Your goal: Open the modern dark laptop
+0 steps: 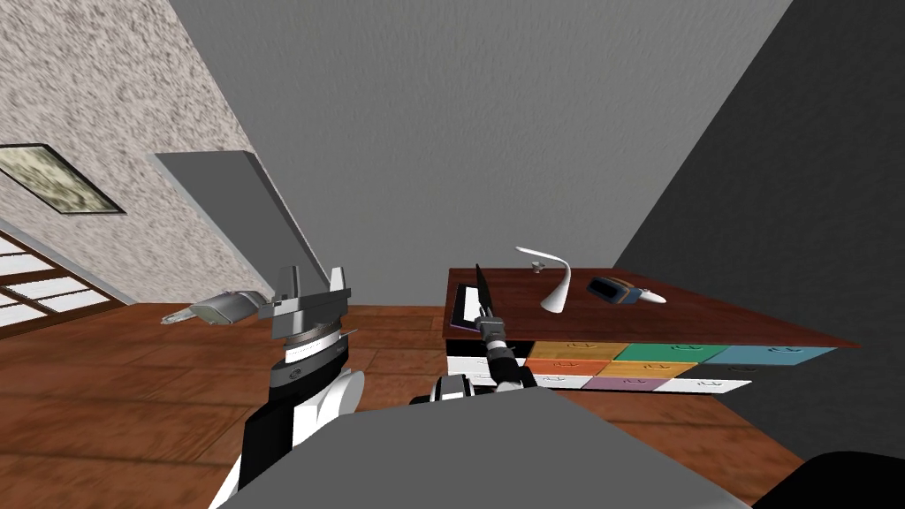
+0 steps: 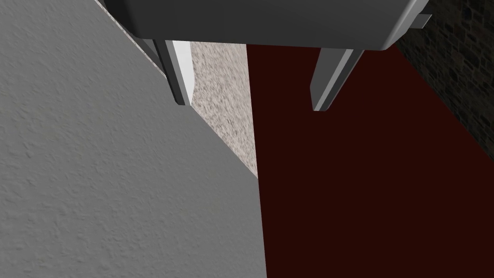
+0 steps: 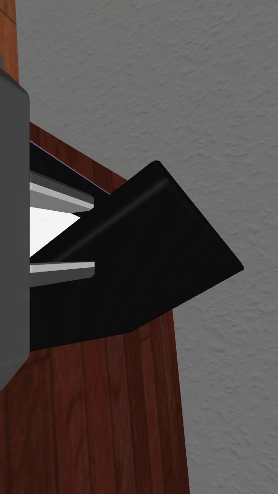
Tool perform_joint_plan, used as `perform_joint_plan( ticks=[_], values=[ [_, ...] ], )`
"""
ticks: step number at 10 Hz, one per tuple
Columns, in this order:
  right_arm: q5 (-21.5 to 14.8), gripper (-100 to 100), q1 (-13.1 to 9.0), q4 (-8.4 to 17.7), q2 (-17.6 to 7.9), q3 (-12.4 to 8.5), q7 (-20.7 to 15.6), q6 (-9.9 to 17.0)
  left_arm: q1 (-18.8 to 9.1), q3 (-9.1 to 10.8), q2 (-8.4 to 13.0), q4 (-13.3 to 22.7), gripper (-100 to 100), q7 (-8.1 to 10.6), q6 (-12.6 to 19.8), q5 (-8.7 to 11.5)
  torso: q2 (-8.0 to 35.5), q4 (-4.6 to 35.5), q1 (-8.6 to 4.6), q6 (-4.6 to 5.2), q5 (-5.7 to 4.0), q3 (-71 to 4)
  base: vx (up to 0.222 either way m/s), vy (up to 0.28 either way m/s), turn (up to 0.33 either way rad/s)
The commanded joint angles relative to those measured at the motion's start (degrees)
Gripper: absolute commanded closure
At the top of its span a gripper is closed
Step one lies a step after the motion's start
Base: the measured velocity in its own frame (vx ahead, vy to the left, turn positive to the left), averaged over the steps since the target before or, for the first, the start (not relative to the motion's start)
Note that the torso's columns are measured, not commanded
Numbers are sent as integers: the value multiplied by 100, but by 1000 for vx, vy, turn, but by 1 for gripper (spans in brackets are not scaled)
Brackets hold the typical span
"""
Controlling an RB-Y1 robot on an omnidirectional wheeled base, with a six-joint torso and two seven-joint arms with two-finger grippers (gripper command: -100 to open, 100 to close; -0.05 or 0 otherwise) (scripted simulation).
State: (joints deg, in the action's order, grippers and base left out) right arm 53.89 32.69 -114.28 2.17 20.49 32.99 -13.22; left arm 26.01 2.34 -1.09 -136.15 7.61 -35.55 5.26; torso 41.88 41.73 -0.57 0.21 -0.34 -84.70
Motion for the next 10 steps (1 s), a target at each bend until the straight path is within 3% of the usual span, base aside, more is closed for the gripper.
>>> perform_joint_plan(
  ticks=[1, 7, 8, 10],
  values=[
    [-133, 100, -135, 236, -21, -28, -46, -108, 0, 0, 0, 0, 0, 0, 0, 0, 8, 22, 3, -5, 6, 0, -16, 25, 14],
    [-503, 100, -505, 939, -64, -142, -173, -396, 0, 0, 0, 0, 0, 0, 0, 0, -5, 3, -4, 4, 2, -5, -17, 29, 9],
    [-626, 100, -628, 1152, -78, -180, -215, -493, 0, 0, 0, 0, 0, 0, 0, 0, -11, -4, -10, 5, -2, -9, -11, 25, 19],
    [-750, 100, -751, 1304, -92, -218, -258, -589, 0, 0, 0, 0, 0, 0, 0, 0, -4, -1, -20, 21, 1, -6, -14, 29, 9]
  ],
)
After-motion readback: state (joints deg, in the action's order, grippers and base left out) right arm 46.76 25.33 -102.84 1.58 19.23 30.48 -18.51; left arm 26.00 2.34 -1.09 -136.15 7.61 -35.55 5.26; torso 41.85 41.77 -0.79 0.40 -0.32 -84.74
